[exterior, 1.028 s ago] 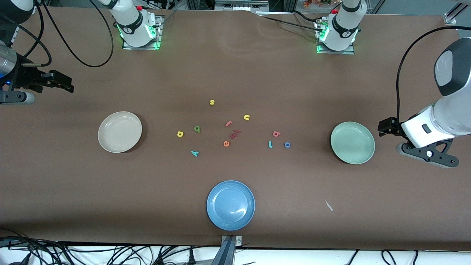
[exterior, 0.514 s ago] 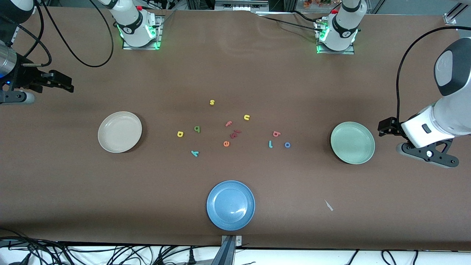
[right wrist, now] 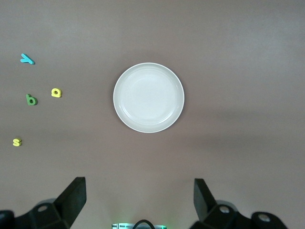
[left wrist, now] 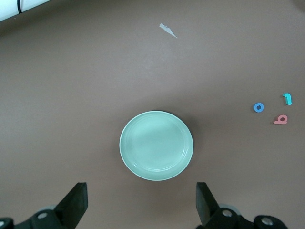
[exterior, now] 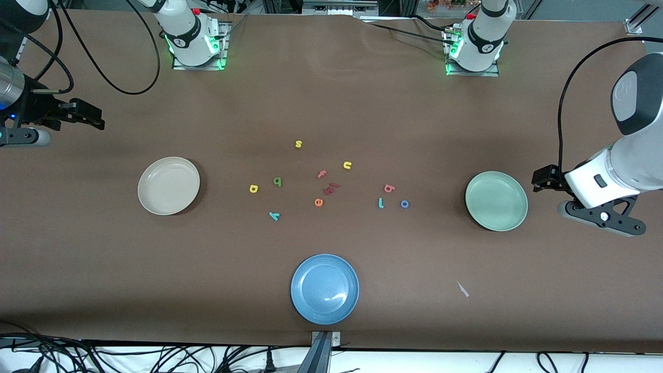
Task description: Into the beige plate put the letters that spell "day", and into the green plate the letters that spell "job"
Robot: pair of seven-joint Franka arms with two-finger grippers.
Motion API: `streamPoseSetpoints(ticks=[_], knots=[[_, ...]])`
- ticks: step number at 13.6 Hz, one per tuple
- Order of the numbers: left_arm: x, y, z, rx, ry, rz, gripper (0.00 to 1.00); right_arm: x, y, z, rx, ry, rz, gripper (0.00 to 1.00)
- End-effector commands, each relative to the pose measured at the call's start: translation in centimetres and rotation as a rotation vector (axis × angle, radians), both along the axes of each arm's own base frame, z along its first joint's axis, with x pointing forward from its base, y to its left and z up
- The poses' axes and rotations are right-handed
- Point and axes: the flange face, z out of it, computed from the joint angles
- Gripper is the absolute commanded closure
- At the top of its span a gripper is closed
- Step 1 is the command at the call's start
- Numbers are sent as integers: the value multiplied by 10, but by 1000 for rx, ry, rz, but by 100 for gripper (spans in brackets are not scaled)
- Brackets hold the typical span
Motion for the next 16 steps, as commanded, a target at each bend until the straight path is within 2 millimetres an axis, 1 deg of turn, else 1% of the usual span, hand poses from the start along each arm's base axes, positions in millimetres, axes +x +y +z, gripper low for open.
streamPoseSetpoints(ticks=[1,9,11,13,16], knots=[[-2,1,3,-17,-4,-15,0,1,4,2,6,7,10,0],[-2,0,2,-17,-1,-16,0,2,15,-3,18,18,33,0],[-2,1,2,-17,-1,-15,0,3,17,-10,19,33,36,0],[-2,0,3,-17,-2,-18,0,2,28,-10,18,41,48,0],[-2,-1,3,-17,-4,-19,0,0,33,-11,16,55,45,0]])
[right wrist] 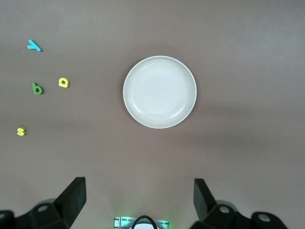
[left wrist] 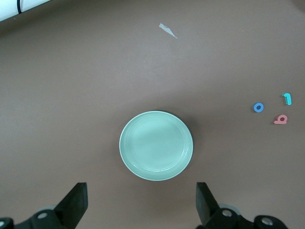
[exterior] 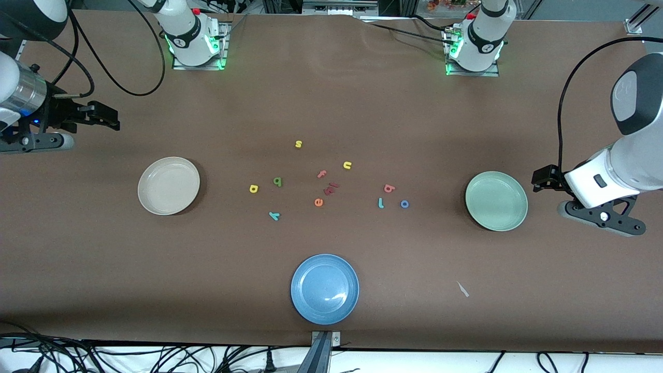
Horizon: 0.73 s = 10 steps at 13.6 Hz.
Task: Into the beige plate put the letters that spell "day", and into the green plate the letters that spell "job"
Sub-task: 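Reach the right gripper toward the scattered foam letters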
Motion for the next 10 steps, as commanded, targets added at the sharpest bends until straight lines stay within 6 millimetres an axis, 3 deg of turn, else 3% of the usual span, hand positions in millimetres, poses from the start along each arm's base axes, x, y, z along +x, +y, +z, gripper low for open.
streamPoseSetpoints(ticks=[1,10], knots=[[-2,1,3,-17,-2,-15,0,-3,4,4,11,13,-5,0],[-3,-4,6,-15,-7,-23,0,1,46,-9,12,15,55,0]])
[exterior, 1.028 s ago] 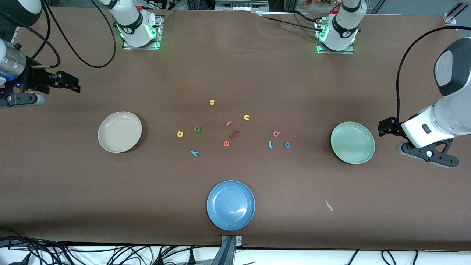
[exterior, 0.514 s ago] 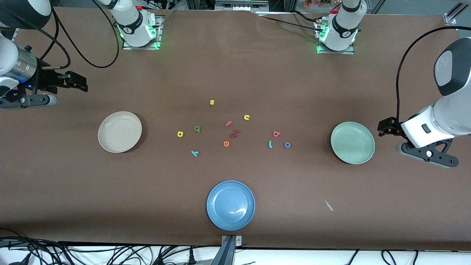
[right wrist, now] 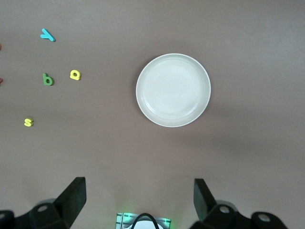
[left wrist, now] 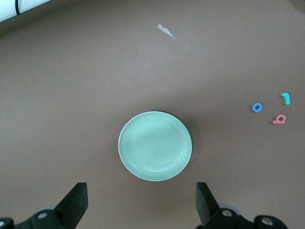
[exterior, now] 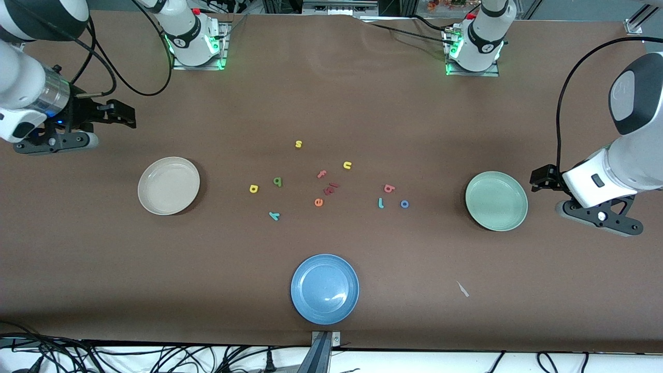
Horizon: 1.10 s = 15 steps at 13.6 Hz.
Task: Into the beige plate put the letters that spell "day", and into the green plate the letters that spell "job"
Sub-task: 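Reach the right gripper toward the scattered foam letters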
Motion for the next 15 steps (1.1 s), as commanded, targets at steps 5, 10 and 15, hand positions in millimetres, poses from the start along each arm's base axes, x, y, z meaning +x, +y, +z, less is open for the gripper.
streamPoseSetpoints(ticks=[5,10,15], knots=[[-4,-3,8,-14,-4,-21,0,6,65,-26,-30,-3,-109,0],[-4,-7,9,-15,-5,-25,0,13,120,-90,-33,-43,-123,0],[-5,-7,7,-14,-2,-27,0,6,155,-169,-30,-106,-221,0]])
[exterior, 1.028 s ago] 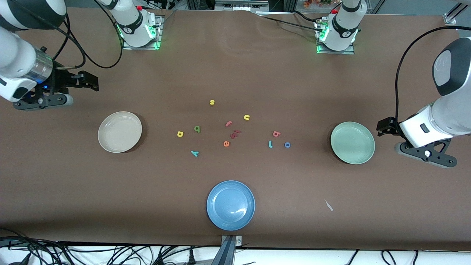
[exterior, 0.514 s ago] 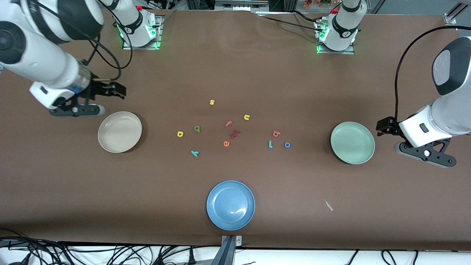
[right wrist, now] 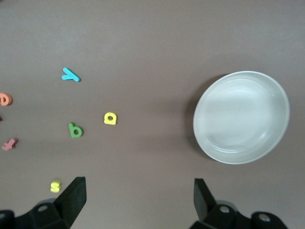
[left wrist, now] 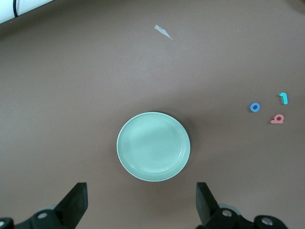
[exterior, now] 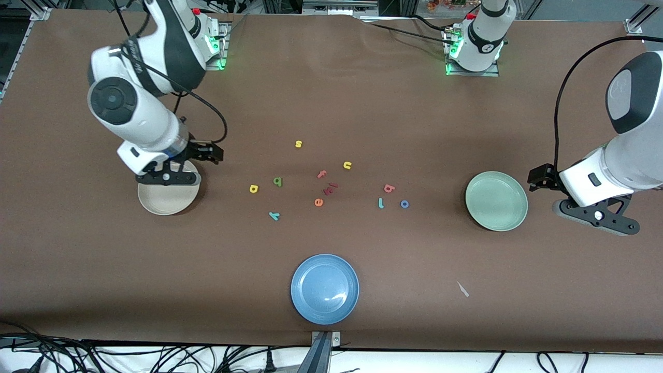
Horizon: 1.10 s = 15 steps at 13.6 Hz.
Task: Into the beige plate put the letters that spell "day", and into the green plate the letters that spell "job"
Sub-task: 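Reach the right gripper toward the scattered foam letters, then grasp the yellow letter with the right gripper while the left gripper reaches letters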
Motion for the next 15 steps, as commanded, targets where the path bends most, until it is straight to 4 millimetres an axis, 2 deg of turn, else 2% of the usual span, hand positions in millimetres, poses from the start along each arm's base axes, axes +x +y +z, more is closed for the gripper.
streamPoseSetpoints(ticks=[1,3,5,7,8,9,13,15], knots=[[-3,-2,7,-12,-8,-2,0,-8,22,-40,10,-24,-44,0],[-3,-8,7,3,-10,1,0,-7,38,-71,8,-33,-44,0],[-4,0,2,4,4,32,0,-4,43,-94,4,-34,-62,0],[-2,-2,-1,19,-6,196,0,-5,48,-120,-4,-16,-56,0],[1,-7,-13,32,3,284,0,-6,51,-133,-5,-6,-53,0],[1,-1,-10,32,-6,319,0,-5,53,-141,11,-5,-65,0],[0,7,-2,-25,-1,236,0,-4,57,-169,52,-29,-92,0],[-1,-3,-12,-170,51,259,0,-3,57,-183,52,-33,-82,0]])
